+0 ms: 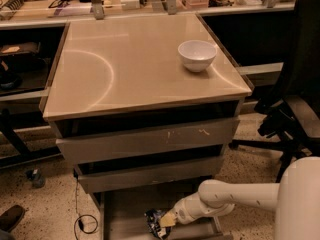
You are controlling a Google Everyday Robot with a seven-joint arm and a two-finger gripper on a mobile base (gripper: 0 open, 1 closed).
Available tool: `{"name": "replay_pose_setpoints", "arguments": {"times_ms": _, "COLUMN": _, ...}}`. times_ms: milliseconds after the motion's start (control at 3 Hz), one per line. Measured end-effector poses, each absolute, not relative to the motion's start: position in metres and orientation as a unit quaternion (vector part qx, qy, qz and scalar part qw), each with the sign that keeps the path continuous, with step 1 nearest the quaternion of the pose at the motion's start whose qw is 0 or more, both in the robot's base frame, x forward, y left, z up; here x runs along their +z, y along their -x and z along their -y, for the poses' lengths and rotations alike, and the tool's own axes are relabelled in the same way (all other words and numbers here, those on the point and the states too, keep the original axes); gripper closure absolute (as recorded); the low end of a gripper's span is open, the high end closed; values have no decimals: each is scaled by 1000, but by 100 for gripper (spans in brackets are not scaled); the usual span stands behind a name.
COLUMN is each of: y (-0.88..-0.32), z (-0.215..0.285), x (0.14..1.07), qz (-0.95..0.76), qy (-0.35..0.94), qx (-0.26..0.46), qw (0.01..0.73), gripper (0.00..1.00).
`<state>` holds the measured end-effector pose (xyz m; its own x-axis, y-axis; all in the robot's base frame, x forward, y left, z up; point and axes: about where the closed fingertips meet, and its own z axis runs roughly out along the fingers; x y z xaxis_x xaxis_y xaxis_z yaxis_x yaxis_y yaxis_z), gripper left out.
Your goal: Place blue chip bag into bottom drawer
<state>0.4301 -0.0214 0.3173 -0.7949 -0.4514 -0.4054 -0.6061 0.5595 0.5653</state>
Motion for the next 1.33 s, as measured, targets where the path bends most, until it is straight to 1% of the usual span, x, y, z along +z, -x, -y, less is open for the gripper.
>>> {"name": "replay_pose_setpoints", "arguments": {"times_ms": 667, "y": -450, "z": 1, "x": 249, "qz": -859, "qy": 267, "qx": 428, "qw": 93, "gripper": 100}}
{"name": "replay_pose_setpoints", "arguments": {"times_ms": 1333, "y": -458, "z": -2, "x": 242, "qz": -859, "qy": 256, "qx": 430, "qw": 105, "gripper": 100}}
